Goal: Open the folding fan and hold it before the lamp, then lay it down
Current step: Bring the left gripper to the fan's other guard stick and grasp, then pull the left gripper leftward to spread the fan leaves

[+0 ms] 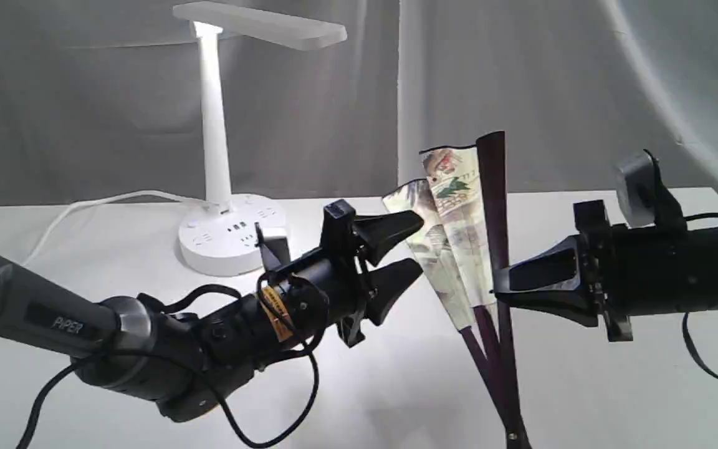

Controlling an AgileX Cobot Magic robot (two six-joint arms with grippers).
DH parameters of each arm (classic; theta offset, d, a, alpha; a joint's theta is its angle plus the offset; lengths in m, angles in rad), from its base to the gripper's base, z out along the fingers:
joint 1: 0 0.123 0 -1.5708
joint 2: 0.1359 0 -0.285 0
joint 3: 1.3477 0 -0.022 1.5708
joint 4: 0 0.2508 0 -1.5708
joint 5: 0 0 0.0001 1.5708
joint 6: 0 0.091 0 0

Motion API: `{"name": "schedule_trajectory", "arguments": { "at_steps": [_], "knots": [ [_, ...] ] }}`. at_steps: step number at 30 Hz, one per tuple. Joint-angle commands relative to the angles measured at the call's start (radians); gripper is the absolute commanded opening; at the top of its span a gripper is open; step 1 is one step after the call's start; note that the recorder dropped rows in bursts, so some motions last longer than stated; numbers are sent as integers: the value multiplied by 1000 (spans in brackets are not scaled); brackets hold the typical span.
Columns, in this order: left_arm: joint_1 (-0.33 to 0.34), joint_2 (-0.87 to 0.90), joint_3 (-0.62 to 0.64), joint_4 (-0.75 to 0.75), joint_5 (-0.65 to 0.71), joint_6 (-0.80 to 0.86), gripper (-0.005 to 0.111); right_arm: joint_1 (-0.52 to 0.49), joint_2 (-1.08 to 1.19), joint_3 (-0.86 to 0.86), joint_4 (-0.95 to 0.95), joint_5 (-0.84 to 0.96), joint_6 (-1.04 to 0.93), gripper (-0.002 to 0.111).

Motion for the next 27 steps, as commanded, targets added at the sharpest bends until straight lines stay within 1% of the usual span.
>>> {"name": "schedule_trajectory", "arguments": {
  "at_steps": [1,5,8,10,11,13,16,17,19,22,27],
  "knots": [
    [-12,-1,-29,7,39,-1,60,10,-14,1,23,16,-12,0],
    [-12,-1,-31,7,35,-1,60,10,-14,1,30,16,-12,0],
    [-12,-1,-31,12,89,-1,60,10,-14,1,39,16,-12,0],
    [-12,-1,-31,20,91,-3,58,10,-14,1,43,16,-12,0],
    [-12,-1,-31,26,91,-3,55,10,-14,1,43,16,-12,0],
    [-12,-1,-31,28,86,-3,42,10,-14,1,45,16,-16,0],
    [-12,-1,-29,30,86,-3,20,10,-14,1,53,16,-23,0],
    [-12,-1,-29,32,86,-3,11,10,-14,1,55,16,-23,0],
    [-12,-1,-29,32,86,-3,0,10,-14,1,54,16,-27,0],
    [-12,-1,-29,32,71,-5,0,8,-14,1,57,16,-28,0],
    [-7,-1,-27,40,-17,-8,0,8,-14,1,81,16,-28,0]
  ]
}}
